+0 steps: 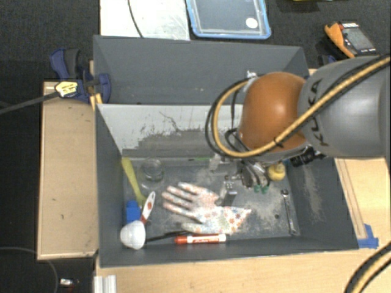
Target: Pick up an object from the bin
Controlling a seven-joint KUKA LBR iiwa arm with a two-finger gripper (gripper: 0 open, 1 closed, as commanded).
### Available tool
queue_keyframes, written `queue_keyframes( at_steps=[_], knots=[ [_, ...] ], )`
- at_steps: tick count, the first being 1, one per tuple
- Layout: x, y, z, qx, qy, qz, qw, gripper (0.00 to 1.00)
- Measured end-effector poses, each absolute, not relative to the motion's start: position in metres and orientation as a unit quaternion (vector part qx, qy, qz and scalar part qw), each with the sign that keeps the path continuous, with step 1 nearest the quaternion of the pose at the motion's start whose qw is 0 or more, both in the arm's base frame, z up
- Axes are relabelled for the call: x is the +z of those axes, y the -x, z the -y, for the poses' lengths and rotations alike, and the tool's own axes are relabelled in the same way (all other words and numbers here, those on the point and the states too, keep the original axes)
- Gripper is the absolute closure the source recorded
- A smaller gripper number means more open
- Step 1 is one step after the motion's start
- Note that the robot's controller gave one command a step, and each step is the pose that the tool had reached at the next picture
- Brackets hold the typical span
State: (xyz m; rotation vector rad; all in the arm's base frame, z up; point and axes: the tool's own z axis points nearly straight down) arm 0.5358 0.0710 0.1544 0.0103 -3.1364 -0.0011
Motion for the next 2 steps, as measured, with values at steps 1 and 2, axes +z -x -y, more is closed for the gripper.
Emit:
queue_keyframes(
  at_steps=[1, 2],
  knots=[
    [0.158, -0.538, -0.071, -0.001, -0.002, 1.0, -0.001, 0.0],
    [0.069, -0.516, -0.067, -0.001, 0.006, 1.0, -0.001, 0.0]
  ],
)
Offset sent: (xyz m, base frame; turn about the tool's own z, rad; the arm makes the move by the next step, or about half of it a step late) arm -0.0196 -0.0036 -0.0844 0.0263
